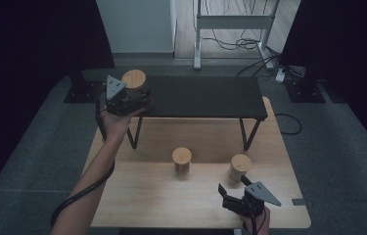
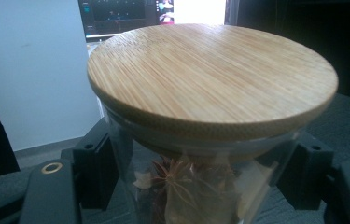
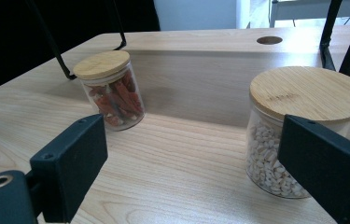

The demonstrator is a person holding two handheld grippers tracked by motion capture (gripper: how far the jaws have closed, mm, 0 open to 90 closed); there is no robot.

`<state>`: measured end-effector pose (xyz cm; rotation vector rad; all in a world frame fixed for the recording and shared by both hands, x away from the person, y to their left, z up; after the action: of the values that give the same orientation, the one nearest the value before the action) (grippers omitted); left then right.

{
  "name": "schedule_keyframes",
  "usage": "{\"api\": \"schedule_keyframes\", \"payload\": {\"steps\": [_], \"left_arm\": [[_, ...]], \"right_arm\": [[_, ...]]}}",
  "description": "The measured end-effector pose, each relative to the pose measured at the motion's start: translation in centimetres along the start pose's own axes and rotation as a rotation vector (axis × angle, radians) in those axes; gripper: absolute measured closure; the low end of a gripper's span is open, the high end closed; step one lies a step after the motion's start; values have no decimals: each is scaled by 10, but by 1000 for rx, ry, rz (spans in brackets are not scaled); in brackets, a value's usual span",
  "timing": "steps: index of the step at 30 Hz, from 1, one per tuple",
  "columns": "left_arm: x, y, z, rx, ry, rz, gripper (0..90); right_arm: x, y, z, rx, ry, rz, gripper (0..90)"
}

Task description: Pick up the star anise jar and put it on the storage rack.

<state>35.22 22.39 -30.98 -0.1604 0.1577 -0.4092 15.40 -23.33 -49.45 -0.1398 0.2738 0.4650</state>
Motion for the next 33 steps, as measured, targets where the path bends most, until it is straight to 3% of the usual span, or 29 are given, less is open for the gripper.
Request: {"api": "schedule_keyframes", "payload": {"steps": [33], "left_arm": [[23,-3,-2,24,46,46,262]], "right_arm": [[-2,-3,0,4,-6,-8,77]]}}
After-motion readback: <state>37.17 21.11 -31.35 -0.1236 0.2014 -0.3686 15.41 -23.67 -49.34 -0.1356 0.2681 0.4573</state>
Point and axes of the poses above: each handheld gripper's, and its own axes: x roughly forward along the jaws, z roughly out of its top, y roughly to its left, the point moved 5 cm from there along x, roughly forward along the jaws, and after that the axes turned 14 degrees about -x, right-handed, at the moved point
